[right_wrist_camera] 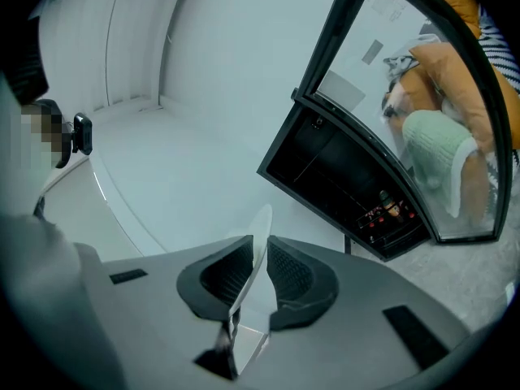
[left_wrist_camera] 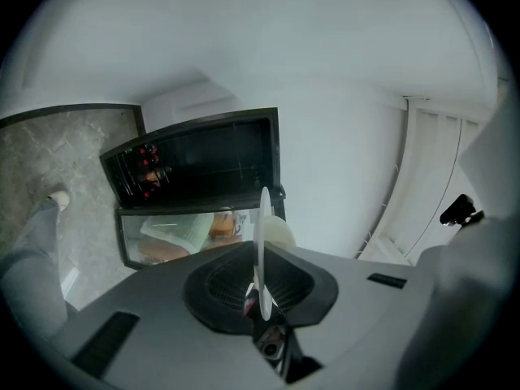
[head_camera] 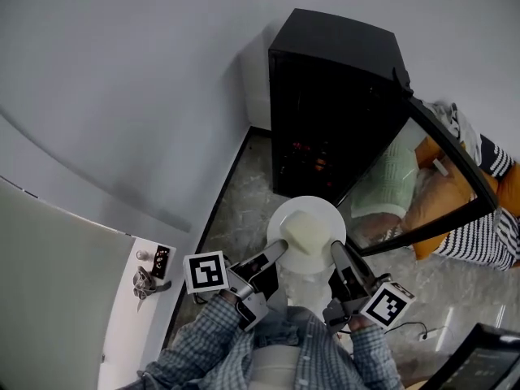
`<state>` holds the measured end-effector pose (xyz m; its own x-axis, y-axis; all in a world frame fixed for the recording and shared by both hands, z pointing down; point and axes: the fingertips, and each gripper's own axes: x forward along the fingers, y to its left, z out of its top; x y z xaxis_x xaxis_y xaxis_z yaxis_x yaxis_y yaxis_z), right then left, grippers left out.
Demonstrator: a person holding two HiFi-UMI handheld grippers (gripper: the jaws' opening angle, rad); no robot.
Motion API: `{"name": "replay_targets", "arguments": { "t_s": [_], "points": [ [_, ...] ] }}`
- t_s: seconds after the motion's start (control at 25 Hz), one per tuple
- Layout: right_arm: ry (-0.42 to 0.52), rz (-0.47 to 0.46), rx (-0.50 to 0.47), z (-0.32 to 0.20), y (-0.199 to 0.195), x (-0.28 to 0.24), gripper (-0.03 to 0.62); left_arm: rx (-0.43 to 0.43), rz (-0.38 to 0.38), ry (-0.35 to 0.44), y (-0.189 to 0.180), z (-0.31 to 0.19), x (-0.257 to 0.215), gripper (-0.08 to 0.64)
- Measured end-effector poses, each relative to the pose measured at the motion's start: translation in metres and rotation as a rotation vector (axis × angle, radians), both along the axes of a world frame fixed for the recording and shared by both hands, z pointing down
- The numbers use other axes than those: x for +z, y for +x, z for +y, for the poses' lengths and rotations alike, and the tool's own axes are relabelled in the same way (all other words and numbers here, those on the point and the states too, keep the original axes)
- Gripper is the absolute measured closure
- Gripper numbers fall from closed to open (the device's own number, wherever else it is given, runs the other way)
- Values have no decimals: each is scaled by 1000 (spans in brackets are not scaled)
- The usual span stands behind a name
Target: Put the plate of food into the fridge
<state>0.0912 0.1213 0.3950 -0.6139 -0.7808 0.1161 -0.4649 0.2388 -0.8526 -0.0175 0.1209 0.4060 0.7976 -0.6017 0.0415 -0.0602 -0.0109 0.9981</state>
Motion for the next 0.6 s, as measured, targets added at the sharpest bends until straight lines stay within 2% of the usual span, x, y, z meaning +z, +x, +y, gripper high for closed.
{"name": "replay_targets", "arguments": {
  "t_s": [0.6],
  "points": [
    [-24, 3, 154, -107, 16, -4, 532, 110, 2, -11, 18, -121, -7, 537]
  ]
}}
